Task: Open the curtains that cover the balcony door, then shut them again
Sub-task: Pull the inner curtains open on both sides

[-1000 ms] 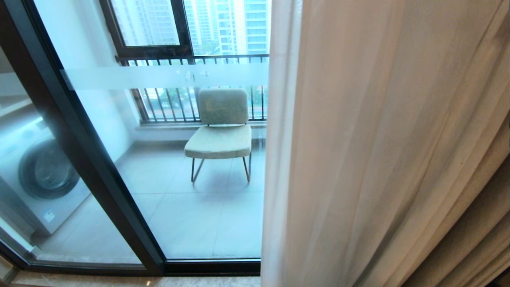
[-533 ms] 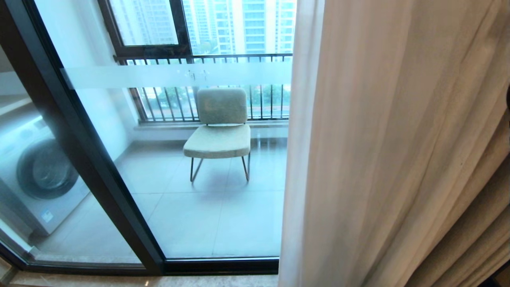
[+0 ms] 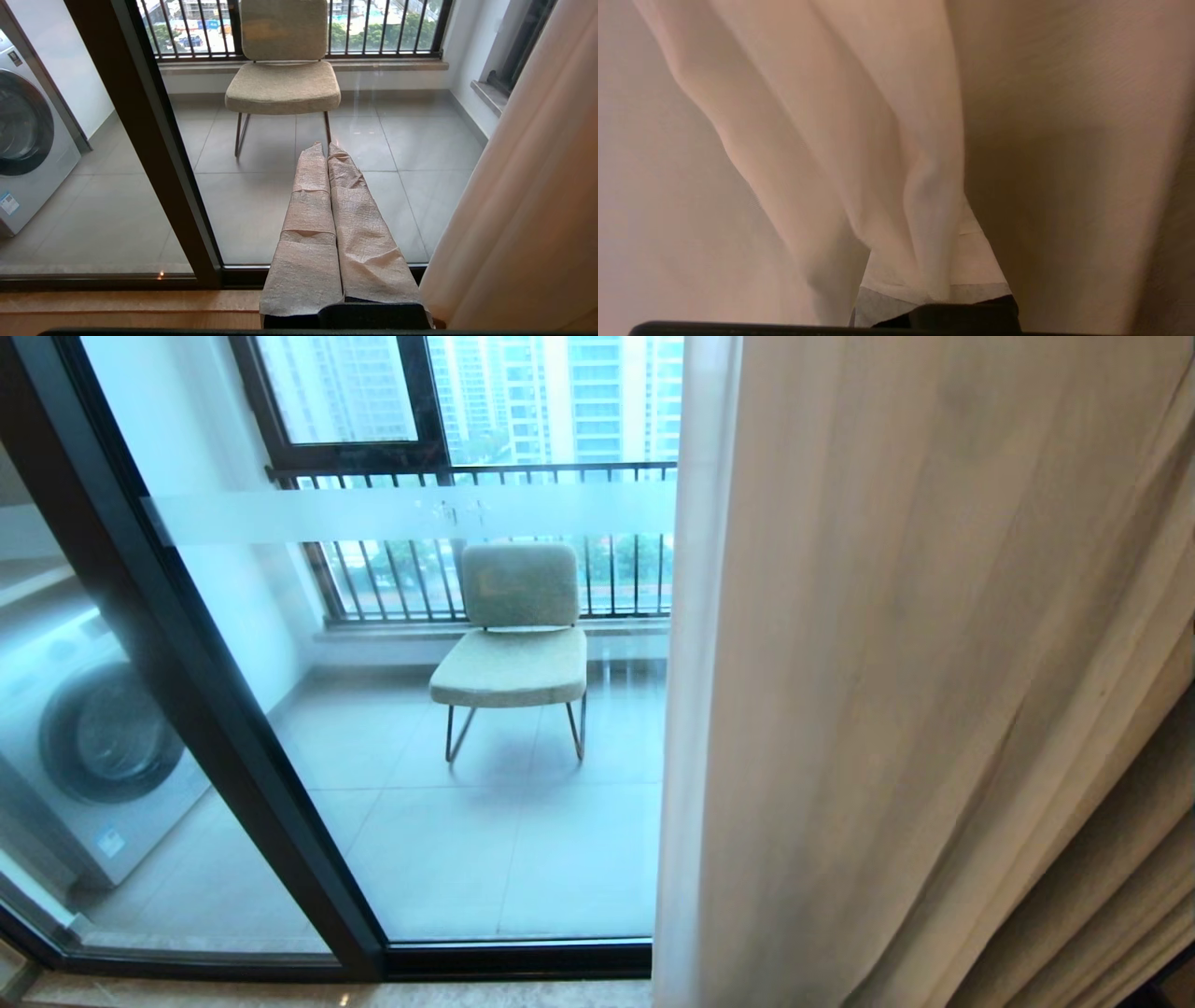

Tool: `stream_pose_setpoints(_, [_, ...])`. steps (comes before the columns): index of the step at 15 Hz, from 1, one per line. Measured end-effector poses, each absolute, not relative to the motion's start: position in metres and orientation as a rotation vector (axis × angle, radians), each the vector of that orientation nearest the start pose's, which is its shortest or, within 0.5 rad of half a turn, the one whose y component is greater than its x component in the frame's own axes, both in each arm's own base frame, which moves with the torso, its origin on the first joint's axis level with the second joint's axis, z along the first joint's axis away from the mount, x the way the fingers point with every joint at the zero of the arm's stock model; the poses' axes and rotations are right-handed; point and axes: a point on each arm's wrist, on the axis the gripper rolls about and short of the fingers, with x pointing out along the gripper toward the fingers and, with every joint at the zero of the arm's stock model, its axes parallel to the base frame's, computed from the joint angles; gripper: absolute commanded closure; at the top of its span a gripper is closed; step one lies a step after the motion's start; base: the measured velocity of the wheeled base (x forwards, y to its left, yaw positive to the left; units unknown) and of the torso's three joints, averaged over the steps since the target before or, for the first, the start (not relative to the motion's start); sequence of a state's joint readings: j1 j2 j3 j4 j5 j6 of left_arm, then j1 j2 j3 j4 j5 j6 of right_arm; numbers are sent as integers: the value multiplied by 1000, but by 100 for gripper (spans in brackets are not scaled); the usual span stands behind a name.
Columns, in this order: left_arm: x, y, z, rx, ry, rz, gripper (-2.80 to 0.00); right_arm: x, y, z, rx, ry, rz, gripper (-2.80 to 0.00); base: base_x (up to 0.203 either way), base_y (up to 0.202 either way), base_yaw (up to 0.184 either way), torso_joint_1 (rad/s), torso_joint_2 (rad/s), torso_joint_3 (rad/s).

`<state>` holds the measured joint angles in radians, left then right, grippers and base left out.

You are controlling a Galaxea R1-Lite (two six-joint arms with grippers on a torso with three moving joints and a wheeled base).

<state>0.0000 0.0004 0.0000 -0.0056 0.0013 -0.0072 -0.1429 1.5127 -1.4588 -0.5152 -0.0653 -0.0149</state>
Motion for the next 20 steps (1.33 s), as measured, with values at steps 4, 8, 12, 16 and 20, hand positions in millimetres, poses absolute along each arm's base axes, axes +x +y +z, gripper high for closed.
stream_pose_setpoints(4, [-23, 0, 76, -7, -5, 1, 0, 261, -82, 418, -49, -482, -351, 0, 0, 0, 0, 0, 0, 0])
stream_pose_setpoints(8, [-23, 0, 76, -7, -5, 1, 0, 266, -134, 414, -69, -478, -504, 0, 0, 0, 0, 0, 0, 0])
stream_pose_setpoints(12, [-23, 0, 76, -7, -5, 1, 0, 261, -181, 410, -97, -476, -640, 0, 0, 0, 0, 0, 0, 0])
stream_pose_setpoints(16, [-23, 0, 76, -7, -5, 1, 0, 252, -216, 408, -126, -481, -742, 0, 0, 0, 0, 0, 0, 0])
stream_pose_setpoints(20, [-23, 0, 76, -7, -5, 1, 0, 250, -220, 407, -146, -469, -726, 0, 0, 0, 0, 0, 0, 0])
